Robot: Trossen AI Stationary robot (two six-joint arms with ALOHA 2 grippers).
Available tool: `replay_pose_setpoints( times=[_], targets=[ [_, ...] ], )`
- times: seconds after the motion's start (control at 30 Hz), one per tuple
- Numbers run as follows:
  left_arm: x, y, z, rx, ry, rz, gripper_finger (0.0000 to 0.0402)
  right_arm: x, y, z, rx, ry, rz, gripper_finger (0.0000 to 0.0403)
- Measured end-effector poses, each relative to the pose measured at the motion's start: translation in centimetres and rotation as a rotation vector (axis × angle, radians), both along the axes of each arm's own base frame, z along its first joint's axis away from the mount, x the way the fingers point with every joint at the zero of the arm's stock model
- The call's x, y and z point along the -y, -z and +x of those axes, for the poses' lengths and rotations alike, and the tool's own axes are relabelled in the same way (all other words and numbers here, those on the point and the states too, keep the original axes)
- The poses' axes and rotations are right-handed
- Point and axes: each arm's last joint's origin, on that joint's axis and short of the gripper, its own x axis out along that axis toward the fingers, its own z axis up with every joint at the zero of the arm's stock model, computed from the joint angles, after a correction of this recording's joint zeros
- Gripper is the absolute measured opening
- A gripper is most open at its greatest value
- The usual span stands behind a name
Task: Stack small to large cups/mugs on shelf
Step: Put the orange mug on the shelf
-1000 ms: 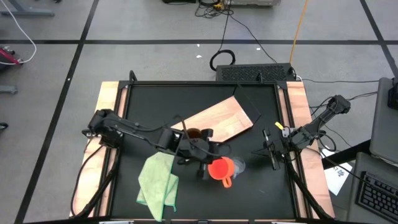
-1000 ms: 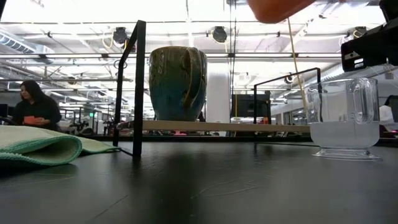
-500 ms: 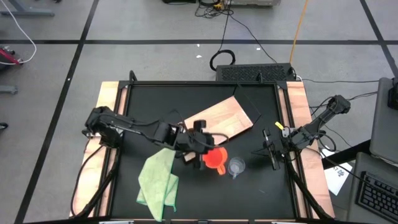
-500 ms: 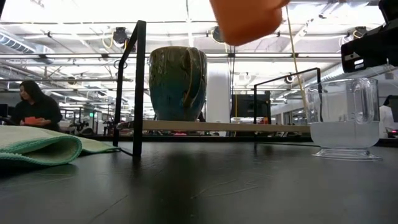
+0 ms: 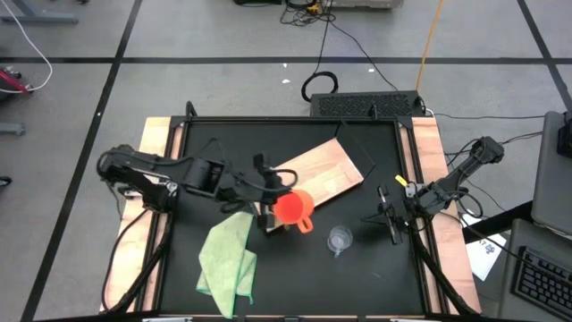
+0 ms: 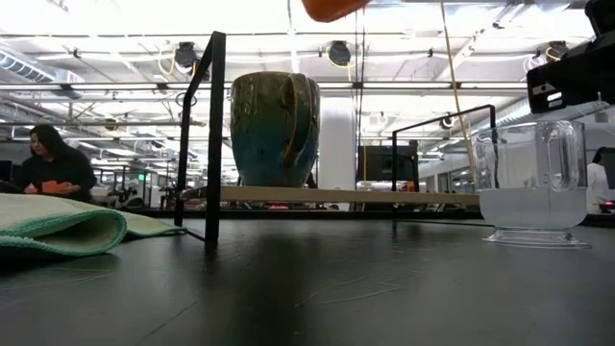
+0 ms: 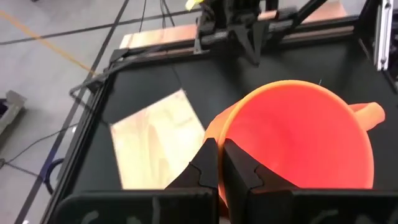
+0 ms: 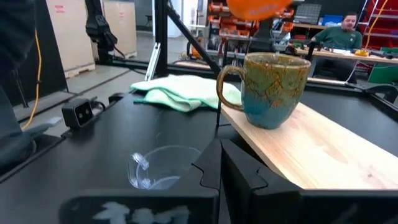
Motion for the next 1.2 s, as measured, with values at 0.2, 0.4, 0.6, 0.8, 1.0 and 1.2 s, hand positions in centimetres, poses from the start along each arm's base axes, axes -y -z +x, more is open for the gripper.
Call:
replay_pose_setpoints(
  times=[0.2, 0.4, 0.6, 0.8, 1.0, 1.2],
  targets=[
    [-1.6, 1.4, -2.1, 0.070, 0.008, -0.042, 0.0003, 0.0, 0.0, 0.0, 0.002, -0.001, -0.004, 0.0000],
    [-2.4, 2.6, -2.0, 0.151, 0.108, -0.111, 0.0003, 0.0, -0.1, 0.0, 0.008, -0.001, 0.003, 0.0000],
    [-3.6, 2.8, -1.2, 0.172, 0.170, -0.108, 0.0003, 0.0, -0.1, 0.0, 0.013, 0.000, 0.010, 0.0000],
    [-6.9, 2.6, -1.0, 0.194, 0.116, -0.111, 0.0003, 0.0, -0.2, 0.0, 0.014, 0.000, 0.011, 0.0000],
    [-10.6, 2.5, -0.9, 0.216, 0.089, -0.170, 0.0003, 0.0, -0.2, 0.0, 0.019, 0.000, 0.015, 0.0000],
    [-13.4, 2.3, -0.4, 0.237, 0.088, -0.210, 0.0003, 0.0, -0.2, 0.0, 0.019, 0.000, 0.011, 0.0000]
  ],
)
